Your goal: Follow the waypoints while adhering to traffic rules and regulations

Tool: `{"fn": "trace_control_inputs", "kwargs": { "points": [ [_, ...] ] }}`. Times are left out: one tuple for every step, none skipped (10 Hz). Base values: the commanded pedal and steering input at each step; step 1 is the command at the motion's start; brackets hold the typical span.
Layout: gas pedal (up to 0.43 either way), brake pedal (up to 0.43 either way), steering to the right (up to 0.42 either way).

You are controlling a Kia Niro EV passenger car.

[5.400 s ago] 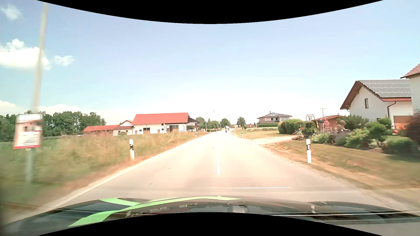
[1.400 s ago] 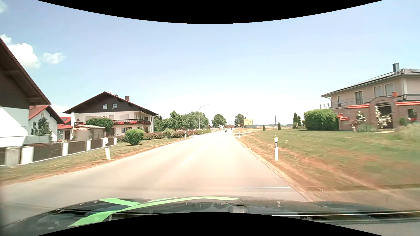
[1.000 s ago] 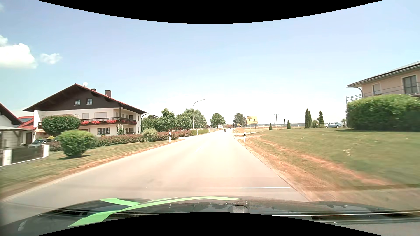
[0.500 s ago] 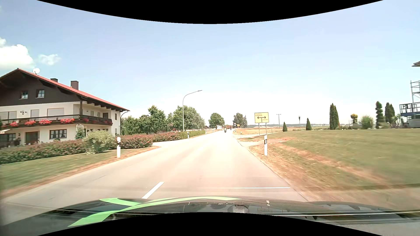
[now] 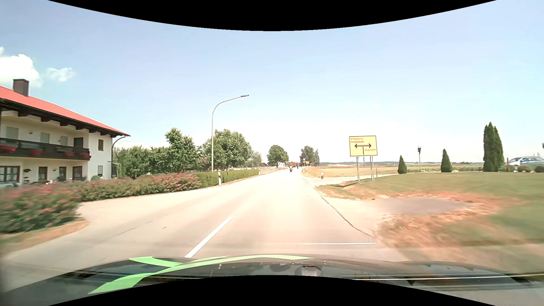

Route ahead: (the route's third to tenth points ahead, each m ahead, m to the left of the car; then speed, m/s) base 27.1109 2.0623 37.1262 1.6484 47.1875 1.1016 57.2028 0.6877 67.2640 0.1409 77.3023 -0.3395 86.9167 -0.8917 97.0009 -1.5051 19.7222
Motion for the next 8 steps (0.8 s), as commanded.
{"fn": "trace_control_inputs", "kwargs": {
  "points": [
    [0.079, 0.0, 0.004],
    [0.079, 0.0, 0.004],
    [0.079, 0.0, 0.002],
    [0.079, 0.0, 0.001],
    [0.079, 0.0, 0.001],
    [0.079, 0.0, 0.001],
    [0.079, 0.0, 0.001],
    [0.079, 0.0, 0.001]
  ]
}}
